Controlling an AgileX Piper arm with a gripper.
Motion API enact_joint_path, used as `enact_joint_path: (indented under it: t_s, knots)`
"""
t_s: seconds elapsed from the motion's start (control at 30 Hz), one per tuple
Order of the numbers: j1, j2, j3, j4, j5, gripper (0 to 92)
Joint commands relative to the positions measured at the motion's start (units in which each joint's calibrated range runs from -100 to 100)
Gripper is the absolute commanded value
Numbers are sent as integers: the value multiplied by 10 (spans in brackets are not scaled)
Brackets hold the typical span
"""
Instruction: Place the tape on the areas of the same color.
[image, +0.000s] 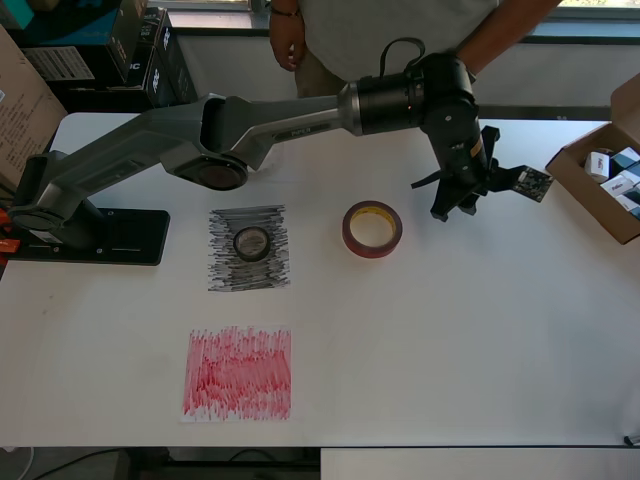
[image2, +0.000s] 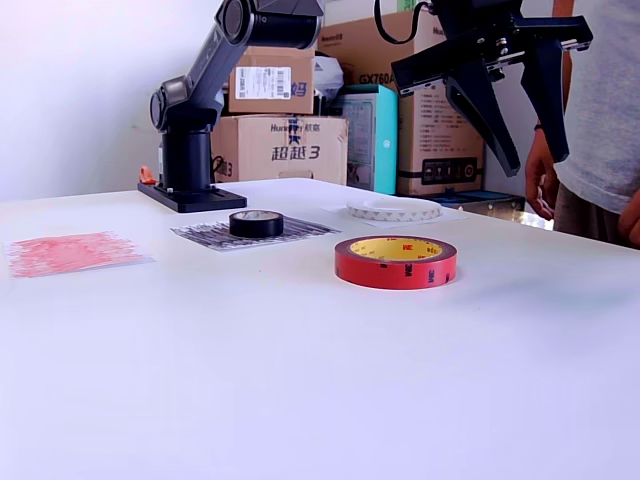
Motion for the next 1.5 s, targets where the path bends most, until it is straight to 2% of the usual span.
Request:
enact_joint_path:
  t_s: [0.0, 0.47, 0.87, 1.07, 1.2, 1.47]
  knots:
    - [-17, 0, 8, 16, 3, 432]
    - [-15, -10, 2, 16, -19, 432]
    - [-15, -146, 44, 17, -51, 432]
    - [-17, -307, 218, 16, -69, 432]
    - [-15, -435, 396, -2, -89, 432]
    - [-15, -631, 751, -175, -125, 432]
